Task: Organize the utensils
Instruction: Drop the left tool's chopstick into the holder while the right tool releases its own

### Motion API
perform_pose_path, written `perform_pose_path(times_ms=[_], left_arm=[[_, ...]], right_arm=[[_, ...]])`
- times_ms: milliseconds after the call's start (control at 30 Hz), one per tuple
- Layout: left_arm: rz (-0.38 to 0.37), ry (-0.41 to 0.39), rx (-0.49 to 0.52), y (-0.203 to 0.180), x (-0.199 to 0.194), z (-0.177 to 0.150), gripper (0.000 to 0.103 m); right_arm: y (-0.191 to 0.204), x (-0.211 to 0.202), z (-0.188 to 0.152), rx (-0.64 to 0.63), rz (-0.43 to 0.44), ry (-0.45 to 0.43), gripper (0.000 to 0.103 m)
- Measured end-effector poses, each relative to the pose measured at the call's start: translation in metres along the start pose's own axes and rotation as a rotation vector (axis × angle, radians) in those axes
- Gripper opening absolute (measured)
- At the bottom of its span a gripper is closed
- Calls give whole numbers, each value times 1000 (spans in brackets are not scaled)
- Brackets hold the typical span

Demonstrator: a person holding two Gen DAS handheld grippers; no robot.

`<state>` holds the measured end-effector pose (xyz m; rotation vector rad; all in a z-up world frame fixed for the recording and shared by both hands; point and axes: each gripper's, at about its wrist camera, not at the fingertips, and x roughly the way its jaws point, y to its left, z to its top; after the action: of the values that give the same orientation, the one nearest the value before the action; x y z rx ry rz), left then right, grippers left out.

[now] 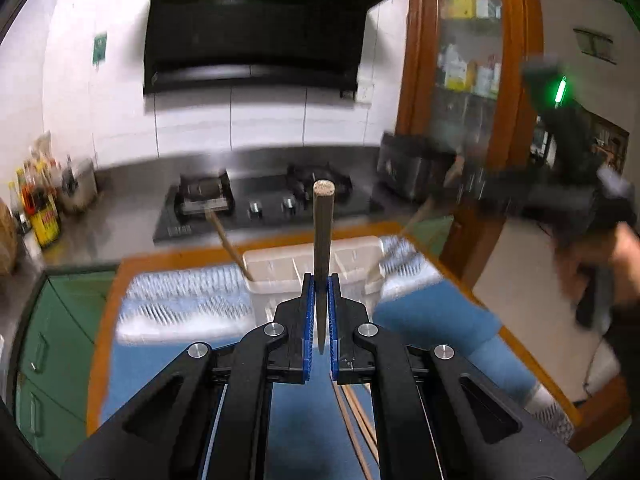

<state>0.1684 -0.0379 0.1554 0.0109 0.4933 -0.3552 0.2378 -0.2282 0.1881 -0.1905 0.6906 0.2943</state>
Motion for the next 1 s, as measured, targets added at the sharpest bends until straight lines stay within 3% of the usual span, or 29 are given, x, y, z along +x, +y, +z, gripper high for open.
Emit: perform_pose_path(times_ms=[133, 300, 467, 667, 767, 933, 1000], left_arm=[[31, -74, 10, 3, -2, 38, 5], [81, -90, 2, 9, 21, 61, 5], [110, -60, -11, 15, 48, 60, 5], [107, -3, -47, 26, 73, 49, 5], [111, 22, -46, 28, 79, 46, 6], [107, 7, -31, 25, 71, 47, 16], [107, -3, -30, 23, 62, 48, 28]], right_arm=[[-1, 17, -4, -2, -4, 21, 7], [-3, 30, -8, -2, -13, 28, 7], [1, 26, -14, -23, -21, 2, 7], [0, -1, -28, -18, -14, -55, 20], [1, -21, -41, -12, -3, -88, 21], [8, -49, -77, 19, 32, -107, 22], [13, -56, -97, 31, 48, -100, 22]])
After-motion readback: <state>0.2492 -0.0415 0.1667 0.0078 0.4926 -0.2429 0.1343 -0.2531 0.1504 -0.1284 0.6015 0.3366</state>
